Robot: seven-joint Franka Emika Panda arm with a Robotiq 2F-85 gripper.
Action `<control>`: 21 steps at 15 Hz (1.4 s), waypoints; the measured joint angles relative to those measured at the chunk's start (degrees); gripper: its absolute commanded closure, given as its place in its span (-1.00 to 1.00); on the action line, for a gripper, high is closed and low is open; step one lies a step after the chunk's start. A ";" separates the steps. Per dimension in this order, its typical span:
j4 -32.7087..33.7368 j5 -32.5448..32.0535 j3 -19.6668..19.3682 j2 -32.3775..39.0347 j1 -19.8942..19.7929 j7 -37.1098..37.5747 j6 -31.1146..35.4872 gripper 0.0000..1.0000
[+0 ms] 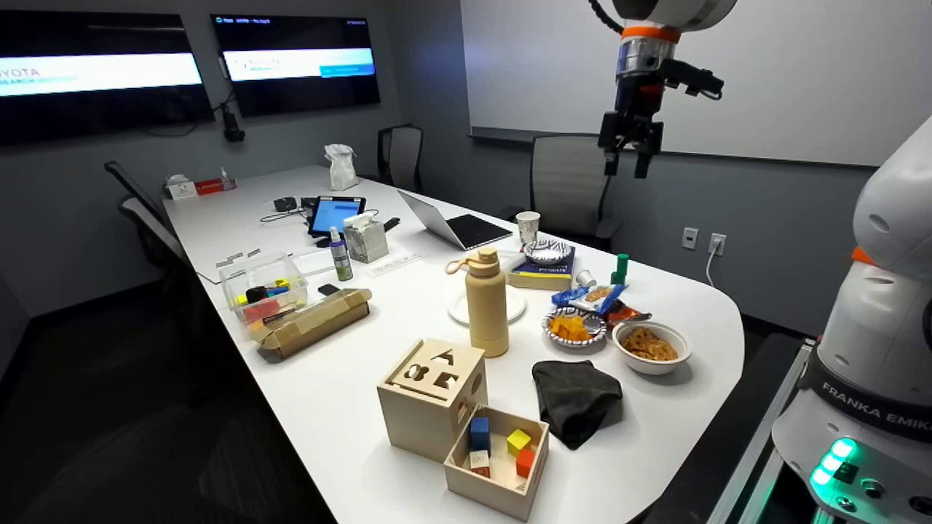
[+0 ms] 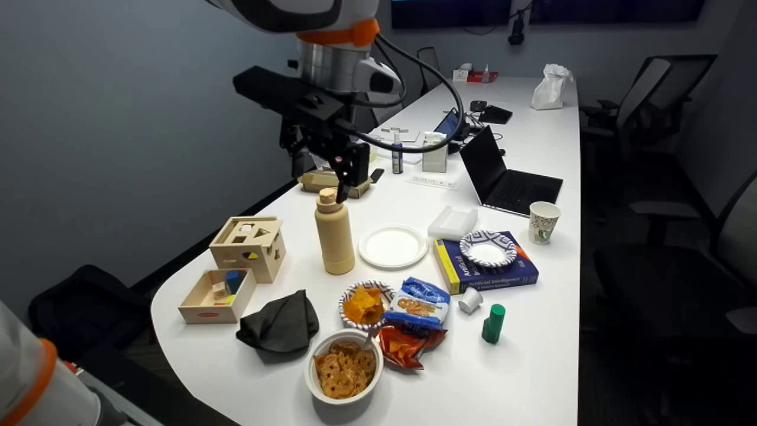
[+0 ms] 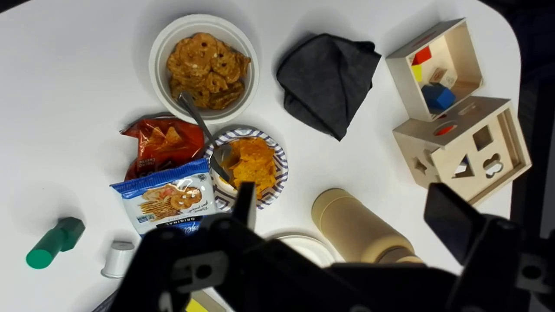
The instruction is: Use the cake slicer to stir in the furthest bowl
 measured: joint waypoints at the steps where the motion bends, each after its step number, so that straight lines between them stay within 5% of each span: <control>1: 0.71 1.03 0.13 2.90 0.08 0.00 2.23 -1.00; 10: 7.54 3.29 2.16 26.62 -2.48 -1.69 7.99 -1.00; 21: 13.71 12.51 7.00 45.35 -15.89 -20.82 7.13 -1.00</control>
